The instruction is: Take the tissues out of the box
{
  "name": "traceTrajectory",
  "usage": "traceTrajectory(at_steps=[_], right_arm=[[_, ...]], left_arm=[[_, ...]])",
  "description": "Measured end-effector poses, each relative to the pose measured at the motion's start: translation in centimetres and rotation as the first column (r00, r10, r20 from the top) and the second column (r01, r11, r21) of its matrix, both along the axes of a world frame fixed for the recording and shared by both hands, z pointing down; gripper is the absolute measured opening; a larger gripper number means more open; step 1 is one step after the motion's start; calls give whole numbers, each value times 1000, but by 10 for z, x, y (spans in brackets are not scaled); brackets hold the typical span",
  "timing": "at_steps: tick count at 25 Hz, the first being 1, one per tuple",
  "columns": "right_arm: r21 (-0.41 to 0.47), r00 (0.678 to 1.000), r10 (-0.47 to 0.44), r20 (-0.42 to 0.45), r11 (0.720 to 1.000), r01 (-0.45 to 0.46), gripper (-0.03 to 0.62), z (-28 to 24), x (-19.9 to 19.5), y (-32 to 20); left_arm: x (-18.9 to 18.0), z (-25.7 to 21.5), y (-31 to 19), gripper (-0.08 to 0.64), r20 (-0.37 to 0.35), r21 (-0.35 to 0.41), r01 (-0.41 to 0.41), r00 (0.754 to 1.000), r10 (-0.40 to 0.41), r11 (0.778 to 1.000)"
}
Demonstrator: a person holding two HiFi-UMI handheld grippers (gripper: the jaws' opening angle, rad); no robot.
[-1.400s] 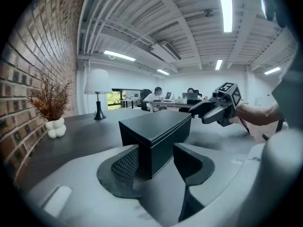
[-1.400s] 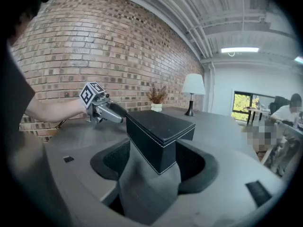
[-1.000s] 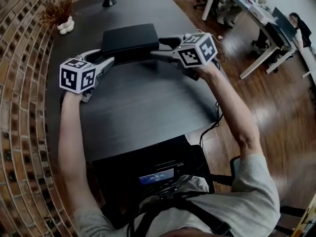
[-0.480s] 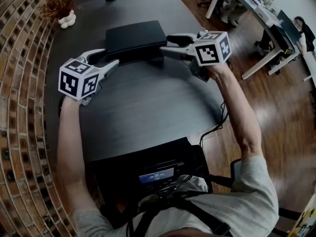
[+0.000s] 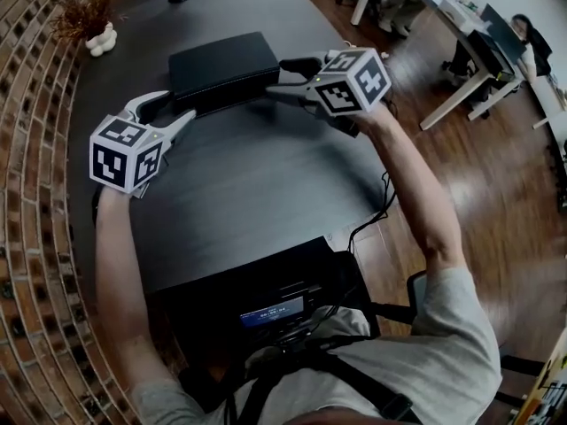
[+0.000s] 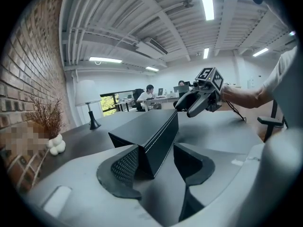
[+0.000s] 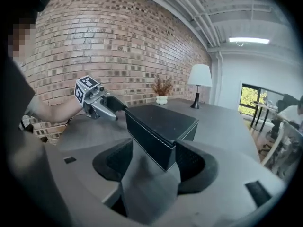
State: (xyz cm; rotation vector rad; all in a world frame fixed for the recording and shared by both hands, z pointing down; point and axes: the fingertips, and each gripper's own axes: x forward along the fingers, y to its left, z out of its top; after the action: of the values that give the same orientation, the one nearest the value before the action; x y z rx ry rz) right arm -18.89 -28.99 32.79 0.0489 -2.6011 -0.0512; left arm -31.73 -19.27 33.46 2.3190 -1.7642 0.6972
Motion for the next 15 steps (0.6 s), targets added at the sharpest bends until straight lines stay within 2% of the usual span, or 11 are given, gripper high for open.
traceTrajectory(at_steps=[3, 8, 13, 15], right_arm=[[-28, 1000, -3, 8, 1000, 3, 279, -2, 0, 2], [-181, 997, 2, 79, 983, 12, 279, -14, 1, 4], [-339, 986, 47, 159, 941, 10, 279, -27, 2, -2], [-416, 978, 79, 193, 909, 8, 279, -29, 4, -7]], left_arm=[[2, -1, 1, 242, -7, 5, 6, 1000, -6, 1000], [3, -2, 1, 242, -11, 8, 23, 1000, -23, 1000], [1, -3, -2, 242, -42, 28, 41, 998, -40, 999], [1, -4, -3, 242, -56, 40, 50, 997, -48, 998]])
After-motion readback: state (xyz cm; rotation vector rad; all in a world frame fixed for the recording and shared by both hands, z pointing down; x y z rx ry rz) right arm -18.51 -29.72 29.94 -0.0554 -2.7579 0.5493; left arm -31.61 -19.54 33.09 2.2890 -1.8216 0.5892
